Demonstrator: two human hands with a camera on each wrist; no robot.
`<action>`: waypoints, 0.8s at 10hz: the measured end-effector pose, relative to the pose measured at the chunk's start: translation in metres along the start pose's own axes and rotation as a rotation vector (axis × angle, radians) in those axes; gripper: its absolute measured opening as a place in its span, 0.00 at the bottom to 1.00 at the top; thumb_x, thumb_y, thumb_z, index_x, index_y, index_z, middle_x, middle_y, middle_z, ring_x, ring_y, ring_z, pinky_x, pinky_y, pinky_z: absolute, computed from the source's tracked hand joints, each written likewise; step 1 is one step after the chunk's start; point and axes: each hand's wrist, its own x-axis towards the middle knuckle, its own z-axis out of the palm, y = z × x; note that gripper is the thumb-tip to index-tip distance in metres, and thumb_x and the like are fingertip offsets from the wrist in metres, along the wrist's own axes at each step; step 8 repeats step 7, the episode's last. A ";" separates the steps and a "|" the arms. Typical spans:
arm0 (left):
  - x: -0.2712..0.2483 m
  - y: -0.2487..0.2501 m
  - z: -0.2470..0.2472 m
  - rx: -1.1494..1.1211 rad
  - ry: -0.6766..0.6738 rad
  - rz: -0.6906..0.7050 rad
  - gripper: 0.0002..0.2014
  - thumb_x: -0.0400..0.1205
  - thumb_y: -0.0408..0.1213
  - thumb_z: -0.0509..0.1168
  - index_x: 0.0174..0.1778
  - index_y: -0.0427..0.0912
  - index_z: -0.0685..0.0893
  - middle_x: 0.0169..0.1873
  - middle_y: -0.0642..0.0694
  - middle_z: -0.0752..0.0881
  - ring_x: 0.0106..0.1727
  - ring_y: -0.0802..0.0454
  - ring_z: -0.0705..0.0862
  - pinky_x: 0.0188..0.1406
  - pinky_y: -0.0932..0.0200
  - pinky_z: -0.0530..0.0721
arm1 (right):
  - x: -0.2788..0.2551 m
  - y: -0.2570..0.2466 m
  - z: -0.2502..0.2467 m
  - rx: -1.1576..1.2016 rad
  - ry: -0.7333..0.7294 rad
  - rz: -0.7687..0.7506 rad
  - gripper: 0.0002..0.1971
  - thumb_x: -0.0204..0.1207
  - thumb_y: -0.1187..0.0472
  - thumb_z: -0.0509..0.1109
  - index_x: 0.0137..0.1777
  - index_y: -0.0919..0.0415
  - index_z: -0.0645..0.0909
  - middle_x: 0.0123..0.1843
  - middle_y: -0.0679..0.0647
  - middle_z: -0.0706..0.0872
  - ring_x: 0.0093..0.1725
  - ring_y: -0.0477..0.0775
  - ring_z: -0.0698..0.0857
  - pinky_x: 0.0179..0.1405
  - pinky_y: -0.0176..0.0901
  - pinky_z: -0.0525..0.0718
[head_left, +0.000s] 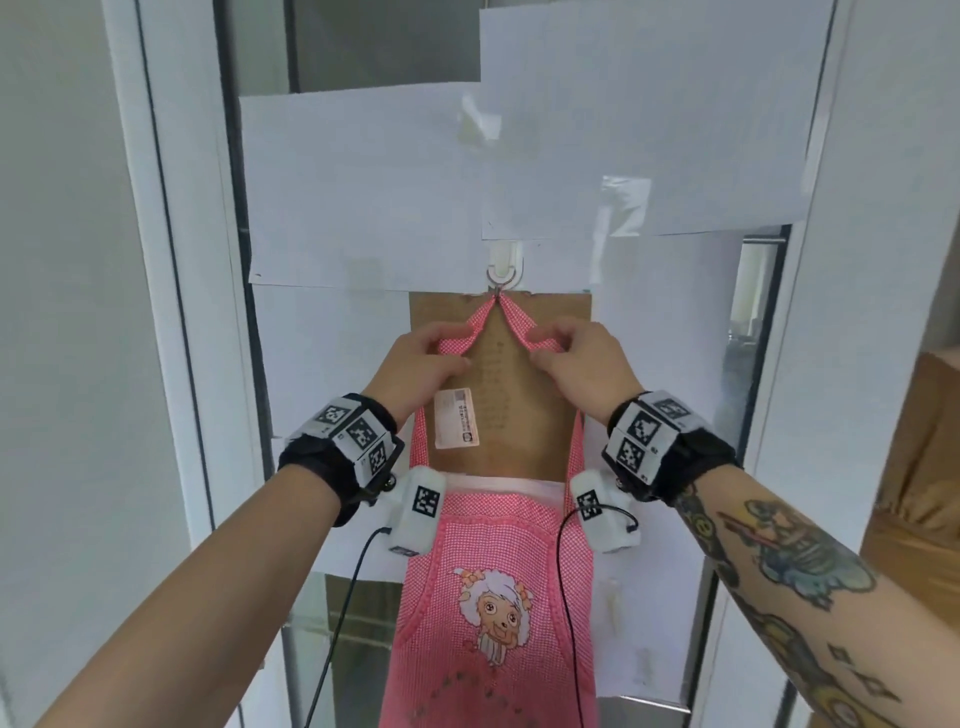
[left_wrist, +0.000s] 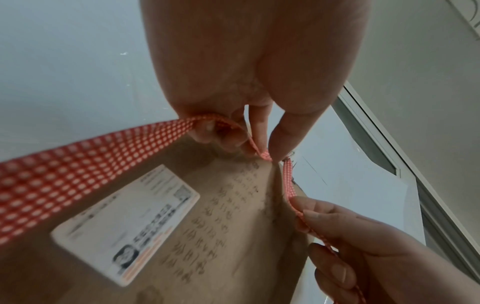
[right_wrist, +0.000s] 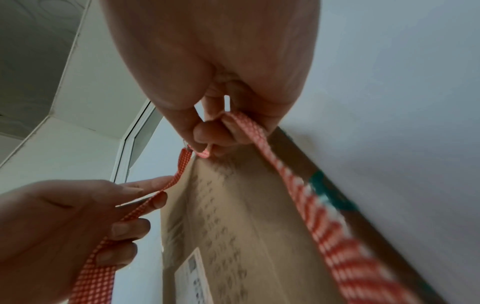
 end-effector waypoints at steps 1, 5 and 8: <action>-0.009 -0.014 0.004 -0.005 0.003 -0.022 0.18 0.75 0.27 0.67 0.60 0.45 0.83 0.44 0.47 0.82 0.40 0.50 0.83 0.38 0.59 0.81 | -0.015 0.009 0.011 0.053 -0.008 0.048 0.07 0.76 0.62 0.67 0.52 0.55 0.81 0.34 0.47 0.83 0.28 0.48 0.82 0.35 0.42 0.78; -0.026 -0.046 0.009 -0.060 0.030 -0.134 0.15 0.75 0.26 0.68 0.52 0.48 0.77 0.42 0.44 0.84 0.50 0.40 0.87 0.52 0.46 0.85 | -0.044 0.041 0.033 0.167 -0.018 0.221 0.06 0.76 0.58 0.69 0.38 0.50 0.80 0.37 0.49 0.86 0.39 0.55 0.86 0.50 0.57 0.87; -0.034 -0.061 0.010 -0.049 0.073 -0.146 0.12 0.75 0.27 0.67 0.47 0.48 0.81 0.46 0.46 0.86 0.52 0.45 0.85 0.58 0.49 0.83 | -0.053 0.054 0.041 0.187 -0.019 0.261 0.05 0.74 0.58 0.69 0.37 0.48 0.81 0.40 0.51 0.88 0.46 0.58 0.88 0.56 0.61 0.86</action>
